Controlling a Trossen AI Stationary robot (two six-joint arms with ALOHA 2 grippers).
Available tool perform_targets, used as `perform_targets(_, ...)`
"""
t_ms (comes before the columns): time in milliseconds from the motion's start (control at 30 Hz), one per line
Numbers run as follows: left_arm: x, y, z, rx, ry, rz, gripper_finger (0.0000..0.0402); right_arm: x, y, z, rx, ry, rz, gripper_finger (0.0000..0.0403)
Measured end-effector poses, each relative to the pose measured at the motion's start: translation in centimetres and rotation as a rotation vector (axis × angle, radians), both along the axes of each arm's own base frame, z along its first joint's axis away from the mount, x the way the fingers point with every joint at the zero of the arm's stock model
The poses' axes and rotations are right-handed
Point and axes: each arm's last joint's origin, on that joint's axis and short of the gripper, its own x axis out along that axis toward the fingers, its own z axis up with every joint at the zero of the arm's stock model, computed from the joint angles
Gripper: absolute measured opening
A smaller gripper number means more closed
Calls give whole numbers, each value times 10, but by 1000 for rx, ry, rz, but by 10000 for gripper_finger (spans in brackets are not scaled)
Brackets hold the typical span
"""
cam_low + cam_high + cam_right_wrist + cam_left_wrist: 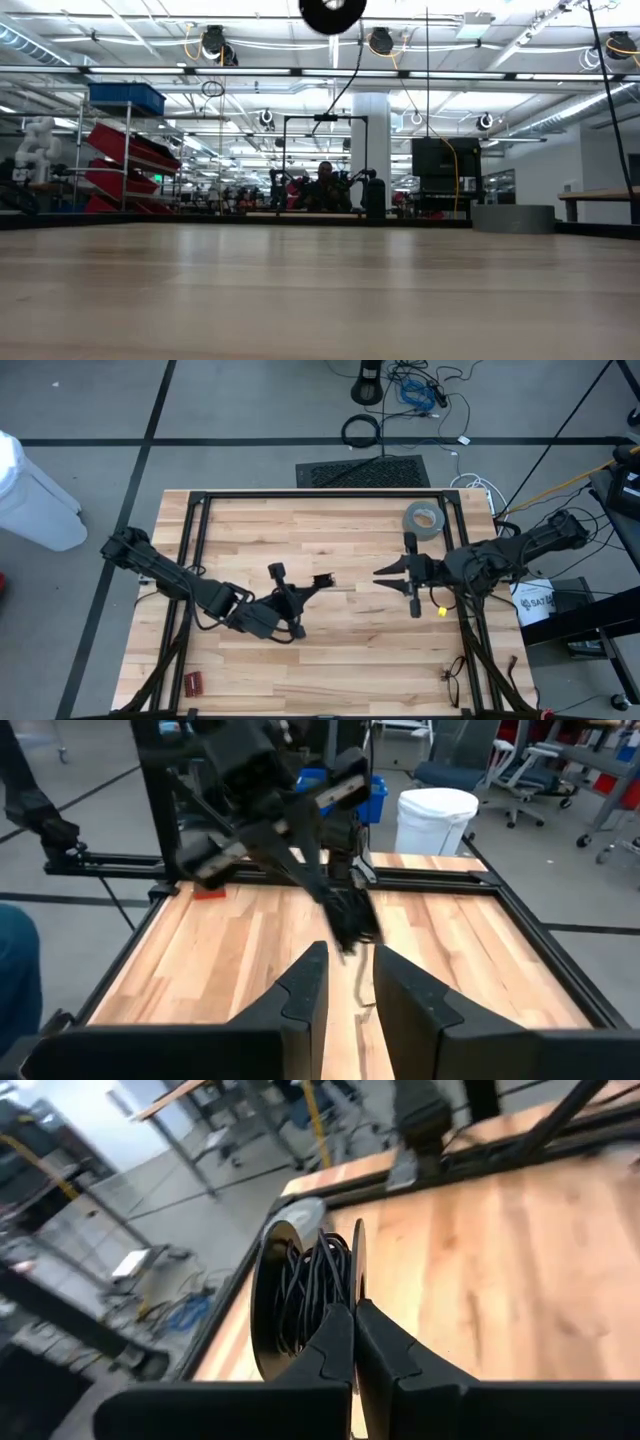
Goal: Coil cords
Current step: Coil the black wire onto the spool
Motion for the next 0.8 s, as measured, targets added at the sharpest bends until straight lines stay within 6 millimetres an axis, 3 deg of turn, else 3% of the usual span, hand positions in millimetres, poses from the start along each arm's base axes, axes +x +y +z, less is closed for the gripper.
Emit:
perform_targets(333,-2,3,-28,37,51,87,1,-2,1,-2,-7,25,5,70)
perform_targets(800,19,-9,-80,82,147,137,1,4,4,-12,-76,100,17,70)
